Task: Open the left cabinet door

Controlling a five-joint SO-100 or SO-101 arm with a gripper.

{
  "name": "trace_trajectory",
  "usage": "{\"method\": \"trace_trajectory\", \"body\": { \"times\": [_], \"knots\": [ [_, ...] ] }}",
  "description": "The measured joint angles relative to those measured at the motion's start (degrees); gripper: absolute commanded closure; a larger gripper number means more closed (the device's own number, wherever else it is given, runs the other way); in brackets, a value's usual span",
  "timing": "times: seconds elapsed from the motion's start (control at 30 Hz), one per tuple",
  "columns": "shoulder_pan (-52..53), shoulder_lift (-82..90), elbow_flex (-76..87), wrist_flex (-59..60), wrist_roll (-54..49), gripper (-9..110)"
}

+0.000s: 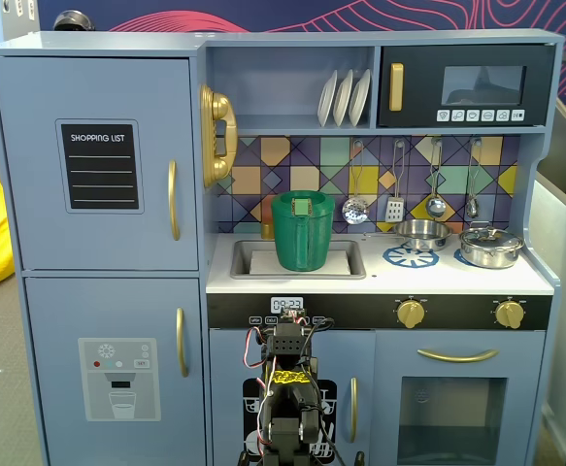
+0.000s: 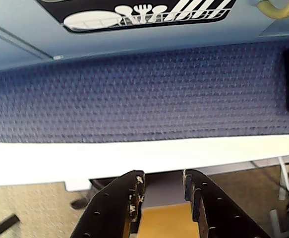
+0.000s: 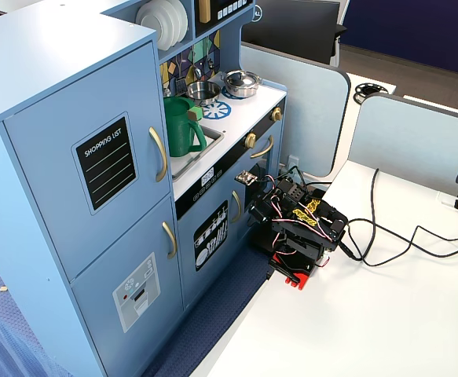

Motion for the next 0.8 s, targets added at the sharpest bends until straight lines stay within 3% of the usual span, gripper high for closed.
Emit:
{"method": "trace_trajectory", "body": {
  "times": [0.4, 0.8],
  "knots": [
    [-14.1, -2.2, 1.8, -16.2, -2.2, 101],
    [-24.7, -13.1, -19.9, -34.3, -4.0, 96]
  ]
}}
